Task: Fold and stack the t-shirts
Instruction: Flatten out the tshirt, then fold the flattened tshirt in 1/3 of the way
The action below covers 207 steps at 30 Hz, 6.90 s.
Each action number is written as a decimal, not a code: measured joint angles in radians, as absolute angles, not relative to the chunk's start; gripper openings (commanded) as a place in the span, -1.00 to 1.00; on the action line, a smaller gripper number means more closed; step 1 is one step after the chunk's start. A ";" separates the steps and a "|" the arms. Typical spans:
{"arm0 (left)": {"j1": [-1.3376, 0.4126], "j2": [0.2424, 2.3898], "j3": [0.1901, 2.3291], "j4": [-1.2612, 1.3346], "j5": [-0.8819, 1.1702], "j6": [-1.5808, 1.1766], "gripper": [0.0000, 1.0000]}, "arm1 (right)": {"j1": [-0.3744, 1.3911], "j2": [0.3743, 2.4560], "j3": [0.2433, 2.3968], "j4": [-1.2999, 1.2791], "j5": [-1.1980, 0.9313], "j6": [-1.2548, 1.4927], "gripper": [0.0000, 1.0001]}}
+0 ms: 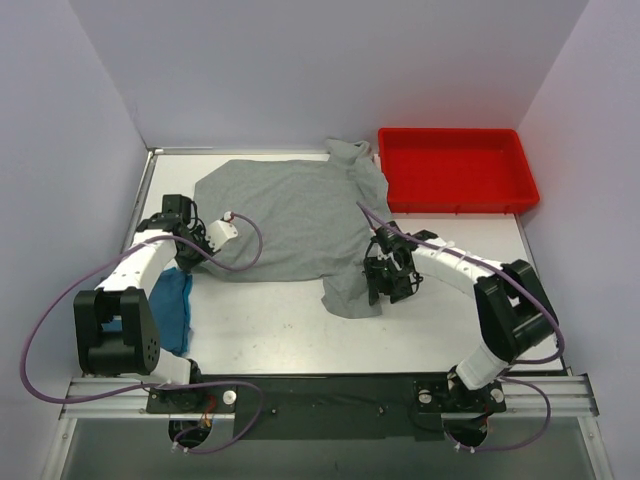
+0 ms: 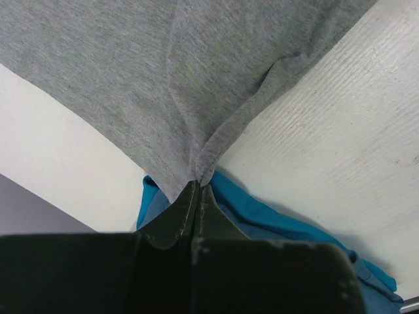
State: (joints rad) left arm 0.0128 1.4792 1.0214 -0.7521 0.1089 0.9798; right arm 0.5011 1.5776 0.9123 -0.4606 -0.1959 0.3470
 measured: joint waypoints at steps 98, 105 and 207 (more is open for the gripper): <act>0.020 1.131 0.904 -1.291 0.154 1.241 -1.00 | 0.355 0.941 0.750 -1.166 -0.759 0.393 -1.00; 0.018 1.265 0.955 -1.071 0.167 1.136 -1.00 | 0.271 1.308 0.927 -0.971 -0.598 0.329 -1.00; -0.365 1.034 0.504 -0.752 -0.079 1.131 -1.00 | -0.176 1.304 0.665 -0.609 -0.242 0.495 -1.00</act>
